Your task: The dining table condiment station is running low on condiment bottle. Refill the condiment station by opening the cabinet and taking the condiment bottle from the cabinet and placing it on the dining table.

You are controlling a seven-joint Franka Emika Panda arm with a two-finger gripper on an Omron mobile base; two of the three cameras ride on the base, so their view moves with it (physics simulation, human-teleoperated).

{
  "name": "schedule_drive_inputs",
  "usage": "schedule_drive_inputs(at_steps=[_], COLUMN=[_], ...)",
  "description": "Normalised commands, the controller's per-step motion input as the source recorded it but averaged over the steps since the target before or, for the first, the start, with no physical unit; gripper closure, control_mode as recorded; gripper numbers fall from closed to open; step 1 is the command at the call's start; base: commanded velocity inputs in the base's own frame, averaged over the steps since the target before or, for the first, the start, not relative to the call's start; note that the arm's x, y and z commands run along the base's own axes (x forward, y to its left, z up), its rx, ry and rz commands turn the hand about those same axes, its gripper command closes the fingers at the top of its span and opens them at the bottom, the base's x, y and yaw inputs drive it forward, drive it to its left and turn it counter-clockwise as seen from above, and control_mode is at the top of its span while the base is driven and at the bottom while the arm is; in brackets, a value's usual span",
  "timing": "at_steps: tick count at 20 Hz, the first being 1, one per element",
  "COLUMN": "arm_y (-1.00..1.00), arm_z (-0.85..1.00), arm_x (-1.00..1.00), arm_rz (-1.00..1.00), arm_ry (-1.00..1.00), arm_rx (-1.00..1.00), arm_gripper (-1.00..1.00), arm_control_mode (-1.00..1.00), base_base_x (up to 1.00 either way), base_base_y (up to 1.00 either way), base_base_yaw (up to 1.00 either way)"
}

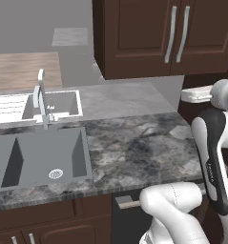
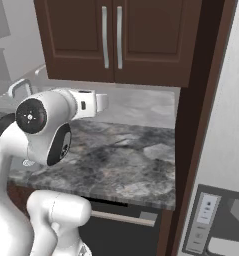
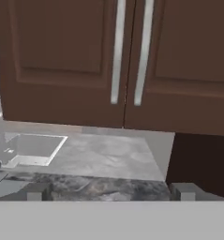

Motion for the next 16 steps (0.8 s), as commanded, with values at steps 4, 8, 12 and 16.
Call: schedule_drive_inputs(at_steps=[4,8,12,16], arm_y=[0.02,0.03,0.13,0.15], arm_z=[0.82,0.59,0.31,0.01], arm_x=[0.27,0.38,0.53,0.65], arm_rz=[-0.05,-0.04,0.0,0.02], arm_ry=[-0.22,-0.13,-0.04,0.0], arm_rx=[0.0,0.0,0.0,0.0], arm_gripper=[-1.0,-1.0,-1.0,-1.0], arm_control_mode=[-1.0,-1.0,-1.0,-1.0], base_base_x=[0.0,0.0,0.0,0.0], base_base_y=[0.0,0.0,0.0,0.0], base_base_yaw=[0.0,0.0,0.0,0.0])
